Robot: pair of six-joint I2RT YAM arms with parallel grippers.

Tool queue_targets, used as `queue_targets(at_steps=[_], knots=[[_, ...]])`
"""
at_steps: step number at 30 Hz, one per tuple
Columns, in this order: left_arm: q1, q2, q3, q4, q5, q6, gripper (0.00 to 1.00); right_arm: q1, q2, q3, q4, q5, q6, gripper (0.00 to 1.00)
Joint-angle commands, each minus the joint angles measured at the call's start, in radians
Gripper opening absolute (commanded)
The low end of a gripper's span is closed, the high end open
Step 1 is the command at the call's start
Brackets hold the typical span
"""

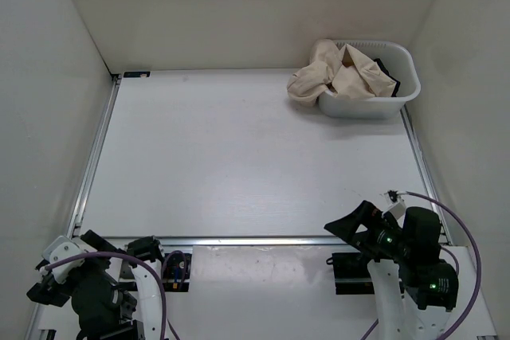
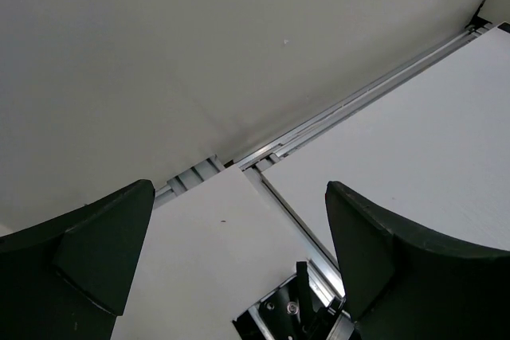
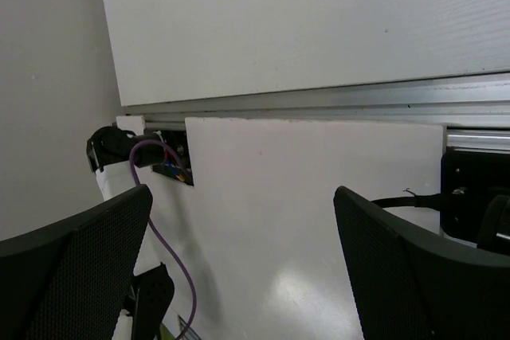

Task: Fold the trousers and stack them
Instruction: Grab the trousers from the pile

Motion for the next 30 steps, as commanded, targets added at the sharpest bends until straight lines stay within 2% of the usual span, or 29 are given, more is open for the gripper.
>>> queue_targets(at_steps=[1,4,6,8,9,10,13,14,17,20,21,24,25,30], knots=[[0.005,-0.028,-0.005,0.001,-0.011,0.000,1.00,0.009,0.069,0.094,-0.123,0.030,-0.073,0.99],[0.005,-0.028,-0.015,0.001,0.035,0.000,1.00,0.009,0.194,0.195,-0.123,0.073,-0.166,0.99],[0.005,0.034,-0.015,0.001,0.077,0.000,1.00,0.009,0.285,0.349,-0.123,0.151,-0.238,0.99],[0.005,0.113,0.014,0.001,0.127,0.000,1.00,0.009,0.444,0.494,-0.076,0.198,-0.292,0.99],[0.005,0.222,0.034,0.001,0.164,0.000,1.00,0.009,0.500,0.572,-0.045,0.234,-0.301,0.99],[0.005,0.286,0.081,0.001,0.257,0.000,1.00,0.009,0.616,0.736,0.025,0.272,-0.301,0.99],[0.005,0.560,0.196,0.046,0.462,0.000,1.00,0.009,0.830,0.950,0.191,0.409,-0.243,0.99],[0.005,0.628,0.227,0.068,0.510,0.000,1.00,0.009,0.883,0.982,0.309,0.435,-0.220,0.99],[0.005,0.861,0.323,0.178,0.644,0.000,1.00,0.009,1.101,1.106,0.490,0.518,-0.180,0.99],[0.005,1.010,0.315,0.278,0.728,0.000,1.00,0.009,1.365,1.251,0.531,0.576,-0.215,0.99],[0.005,1.038,0.299,0.296,0.748,0.000,1.00,0.009,1.510,1.367,0.543,0.597,-0.229,0.99],[0.005,1.128,0.272,0.336,0.785,0.000,1.00,0.009,1.730,1.542,0.543,0.634,-0.240,0.99],[0.005,1.150,0.272,0.336,0.785,0.000,1.00,0.009,1.859,1.626,0.552,0.651,-0.240,0.99],[0.005,1.226,0.207,0.393,0.818,0.000,1.00,0.009,2.150,1.630,0.734,0.659,-0.228,0.99]])
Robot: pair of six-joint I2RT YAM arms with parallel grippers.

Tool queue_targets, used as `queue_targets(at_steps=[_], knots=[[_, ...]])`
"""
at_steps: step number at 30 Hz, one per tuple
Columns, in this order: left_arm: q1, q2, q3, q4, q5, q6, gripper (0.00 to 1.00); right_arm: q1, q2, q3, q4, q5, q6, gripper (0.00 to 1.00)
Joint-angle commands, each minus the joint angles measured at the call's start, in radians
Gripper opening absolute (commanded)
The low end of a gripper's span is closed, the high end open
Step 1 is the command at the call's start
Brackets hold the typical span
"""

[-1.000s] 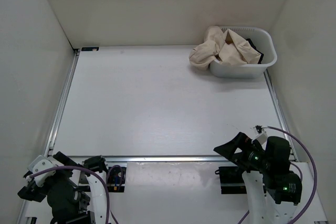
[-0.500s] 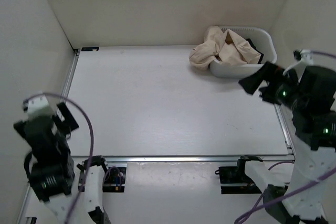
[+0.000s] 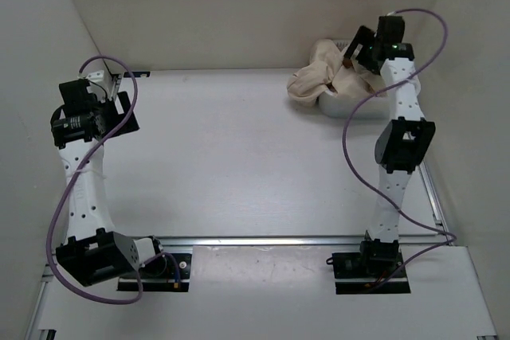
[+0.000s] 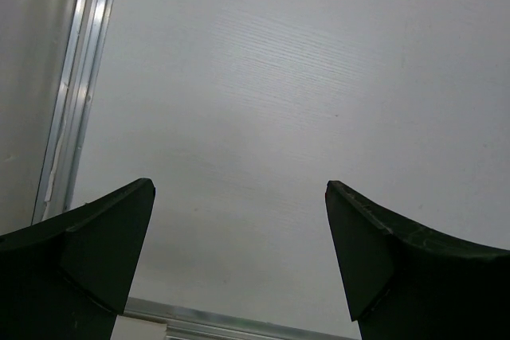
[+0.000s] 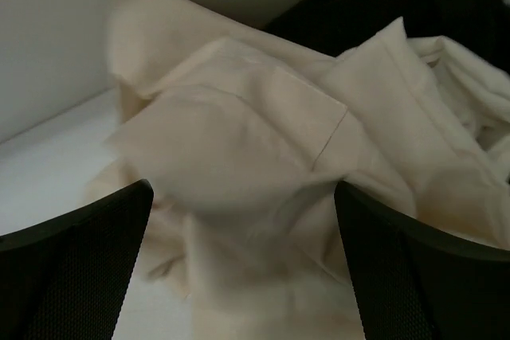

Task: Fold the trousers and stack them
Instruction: Grab the trousers from the pile, then move the trousers to the center of the board

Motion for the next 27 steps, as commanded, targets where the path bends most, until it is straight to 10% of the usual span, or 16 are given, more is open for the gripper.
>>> queue_targets(at_steps=[1,4,6,7,27], knots=[[0.005,0.000,-0.039,0.076,0.054,0.000,1.00,0.013,0.127,0.051,0.095,0.041,-0.019,0.99],[0.005,0.057,-0.018,0.088,-0.004,0.000,1.00,0.014,0.198,0.090,0.105,-0.002,-0.028,0.89],[-0.004,0.100,0.005,0.088,-0.066,0.000,1.00,0.023,0.168,0.024,0.136,-0.037,-0.019,0.42],[-0.004,0.112,0.015,0.088,-0.080,0.000,1.00,0.032,0.122,-0.011,0.150,-0.037,-0.019,0.04],[-0.004,-0.107,-0.082,0.110,-0.062,0.000,1.00,0.254,-0.820,-0.200,0.315,-0.141,-0.120,0.00]])
